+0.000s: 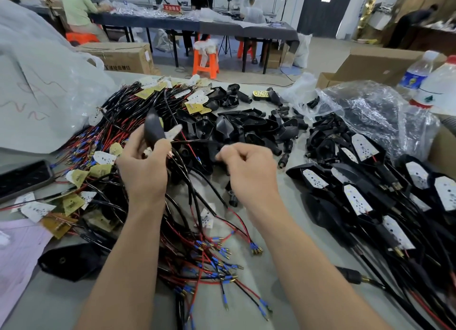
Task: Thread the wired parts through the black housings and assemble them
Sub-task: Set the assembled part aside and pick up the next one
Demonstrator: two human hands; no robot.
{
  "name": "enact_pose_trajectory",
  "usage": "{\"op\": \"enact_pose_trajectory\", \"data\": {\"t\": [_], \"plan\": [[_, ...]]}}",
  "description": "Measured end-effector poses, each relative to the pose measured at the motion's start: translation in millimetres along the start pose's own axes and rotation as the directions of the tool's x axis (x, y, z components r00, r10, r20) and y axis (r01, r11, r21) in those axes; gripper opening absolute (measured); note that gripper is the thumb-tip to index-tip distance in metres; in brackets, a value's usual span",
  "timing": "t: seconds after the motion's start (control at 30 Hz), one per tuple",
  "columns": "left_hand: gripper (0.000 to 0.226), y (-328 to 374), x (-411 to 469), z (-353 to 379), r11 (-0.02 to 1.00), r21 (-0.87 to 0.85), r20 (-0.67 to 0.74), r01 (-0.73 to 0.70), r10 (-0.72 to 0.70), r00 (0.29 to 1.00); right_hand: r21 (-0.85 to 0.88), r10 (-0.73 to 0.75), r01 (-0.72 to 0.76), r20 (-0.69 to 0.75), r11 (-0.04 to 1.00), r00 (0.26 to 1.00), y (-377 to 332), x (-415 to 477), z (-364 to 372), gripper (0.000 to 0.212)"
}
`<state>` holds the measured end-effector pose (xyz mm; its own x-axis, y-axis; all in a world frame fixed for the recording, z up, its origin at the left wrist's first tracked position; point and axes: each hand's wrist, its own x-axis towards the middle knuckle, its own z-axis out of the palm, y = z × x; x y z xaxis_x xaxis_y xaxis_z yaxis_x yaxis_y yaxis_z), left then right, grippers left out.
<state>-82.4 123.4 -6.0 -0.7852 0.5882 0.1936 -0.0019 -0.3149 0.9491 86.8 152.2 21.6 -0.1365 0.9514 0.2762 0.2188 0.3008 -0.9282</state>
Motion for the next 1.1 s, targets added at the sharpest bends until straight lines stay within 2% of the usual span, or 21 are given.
{"op": "enact_pose_trajectory", "data": {"t": [0.03,0.1,0.17,0.23,0.27,0.3,0.43,0.53,0.63,0.67,0.77,0.8,0.9,0.97,1.03,1.1], "plan": [[0.044,-0.3,0.2,-2.0,0.999,0.037,-0.063,-0.030,0.033,0.997,-0.018,0.012,-0.011,0.049,1.000,0.999,0.8,-1.6,1.1,0.030],[0.045,0.3,-0.6,-3.5,0.991,0.083,-0.127,-0.103,0.113,0.985,-0.020,0.007,-0.007,0.014,1.000,1.000,1.6,-3.5,1.7,0.031],[0.042,1.8,-6.0,0.6,0.966,0.135,-0.053,-0.223,0.231,0.971,-0.067,-0.034,0.035,0.015,0.997,0.999,0.5,-2.5,0.9,0.030],[0.045,1.3,-9.5,4.2,0.945,0.180,0.002,-0.275,0.279,0.960,-0.261,-0.016,0.078,0.233,0.962,0.972,0.1,-1.3,2.1,0.030],[0.044,1.7,-8.4,3.7,0.953,0.182,-0.032,-0.240,0.250,0.968,-0.356,0.021,0.096,0.312,0.930,0.950,0.2,-2.2,3.0,0.030],[0.043,2.4,-6.1,2.3,0.973,0.145,-0.087,-0.179,0.193,0.977,-0.408,0.047,0.089,0.313,0.909,0.949,0.1,-3.1,2.5,0.031],[0.042,2.0,5.3,-2.4,0.996,-0.087,-0.201,-0.027,0.009,0.980,-0.384,-0.093,0.101,0.039,0.918,0.995,-3.8,-7.3,3.2,0.040],[0.042,1.2,5.2,-2.0,0.993,-0.118,-0.247,-0.012,-0.018,0.969,-0.387,-0.090,0.112,0.074,0.915,0.993,-7.5,-15.0,7.6,0.042],[0.039,-0.6,6.3,-3.4,0.991,-0.134,-0.269,-0.003,-0.033,0.962,-0.258,-0.147,0.101,-0.166,0.961,0.975,-8.7,-20.2,6.1,0.029],[0.039,-0.1,6.5,-3.1,0.994,-0.107,-0.278,-0.016,-0.015,0.961,-0.245,-0.163,0.113,-0.195,0.963,0.967,-9.3,-20.3,5.8,0.026],[0.042,-0.4,6.6,-3.2,0.997,-0.062,-0.306,-0.043,0.022,0.952,-0.408,-0.098,0.096,0.017,0.908,0.995,-4.1,-20.4,8.4,0.032],[0.043,-0.9,7.5,-4.2,0.997,-0.059,-0.316,-0.049,0.028,0.948,-0.412,-0.083,0.083,0.017,0.907,0.996,-2.8,-19.7,7.4,0.033],[0.041,-2.7,9.4,-6.2,0.998,-0.040,-0.324,-0.046,0.031,0.946,-0.264,-0.165,0.112,-0.191,0.958,0.968,-4.8,-14.1,-5.1,0.026],[0.039,-3.5,9.1,-6.8,0.998,-0.037,-0.327,-0.045,0.030,0.945,-0.208,-0.149,0.115,-0.153,0.971,0.977,-9.0,-11.8,-10.0,0.022],[0.040,-1.5,6.4,-5.8,0.999,-0.018,-0.323,-0.051,0.042,0.945,-0.049,-0.046,0.038,-0.177,0.998,0.983,-8.7,-12.2,-11.3,0.020],[0.040,2.1,2.5,-4.2,0.998,-0.004,-0.277,-0.062,0.058,0.959,0.306,0.162,-0.077,-0.262,0.949,0.951,-10.1,-10.9,-18.6,0.023]]}}
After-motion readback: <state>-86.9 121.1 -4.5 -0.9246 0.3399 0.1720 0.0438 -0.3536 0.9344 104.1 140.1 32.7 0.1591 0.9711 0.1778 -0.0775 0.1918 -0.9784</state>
